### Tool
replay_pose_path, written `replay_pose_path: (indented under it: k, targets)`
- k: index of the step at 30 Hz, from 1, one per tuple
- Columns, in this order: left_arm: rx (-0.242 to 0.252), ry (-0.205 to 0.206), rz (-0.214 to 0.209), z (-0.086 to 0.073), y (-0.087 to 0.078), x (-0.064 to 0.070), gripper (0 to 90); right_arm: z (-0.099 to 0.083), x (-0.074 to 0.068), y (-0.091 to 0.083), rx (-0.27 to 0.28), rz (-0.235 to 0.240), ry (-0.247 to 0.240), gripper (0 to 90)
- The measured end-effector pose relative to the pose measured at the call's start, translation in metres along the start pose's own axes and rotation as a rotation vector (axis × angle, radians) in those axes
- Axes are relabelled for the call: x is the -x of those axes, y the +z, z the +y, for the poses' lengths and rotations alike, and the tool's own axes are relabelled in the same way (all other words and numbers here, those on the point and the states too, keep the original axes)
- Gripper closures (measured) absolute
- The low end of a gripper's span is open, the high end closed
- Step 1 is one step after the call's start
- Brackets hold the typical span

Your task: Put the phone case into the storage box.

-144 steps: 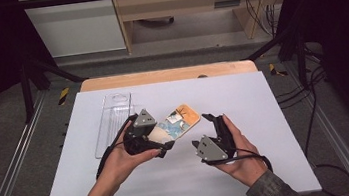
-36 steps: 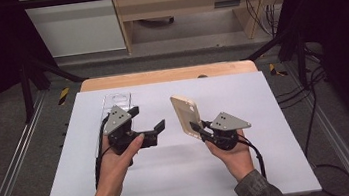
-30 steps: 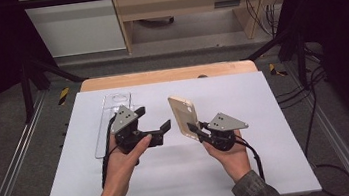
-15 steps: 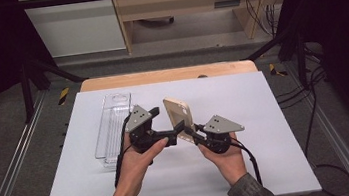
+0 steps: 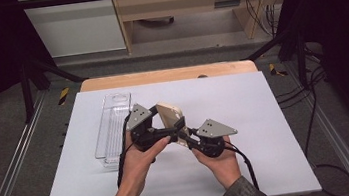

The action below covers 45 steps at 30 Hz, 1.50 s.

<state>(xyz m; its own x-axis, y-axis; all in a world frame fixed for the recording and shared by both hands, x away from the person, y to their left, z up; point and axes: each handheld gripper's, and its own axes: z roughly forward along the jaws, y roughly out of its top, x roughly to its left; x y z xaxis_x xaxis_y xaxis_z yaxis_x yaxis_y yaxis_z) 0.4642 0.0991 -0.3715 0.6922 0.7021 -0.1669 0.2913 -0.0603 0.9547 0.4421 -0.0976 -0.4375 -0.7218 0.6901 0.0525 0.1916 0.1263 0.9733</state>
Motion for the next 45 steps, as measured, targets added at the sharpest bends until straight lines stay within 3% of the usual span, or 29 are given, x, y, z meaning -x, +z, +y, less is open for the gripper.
replay_pose_path:
  k: [19, 32, 37, 40, 45]
  targets:
    - [0.008, -0.030, 0.048, 0.002, -0.005, -0.005, 10.0, 0.002, -0.006, 0.009, -0.018, 0.009, -0.001, 79.3]
    - [0.021, -0.001, 0.058, 0.006, -0.015, -0.008, 10.9, 0.010, -0.011, 0.015, -0.030, 0.024, -0.021, 78.3]
    - [0.035, 0.020, 0.056, 0.009, -0.019, -0.007, 10.9, 0.012, -0.010, 0.013, -0.049, 0.002, -0.018, 57.1]
    - [0.037, 0.031, 0.077, 0.011, -0.019, -0.008, 11.0, 0.013, -0.007, 0.013, -0.071, -0.006, 0.015, 44.8]
    - [0.044, 0.046, 0.115, 0.015, -0.019, -0.008, 11.0, 0.020, -0.007, 0.012, -0.099, -0.018, 0.014, 28.6]
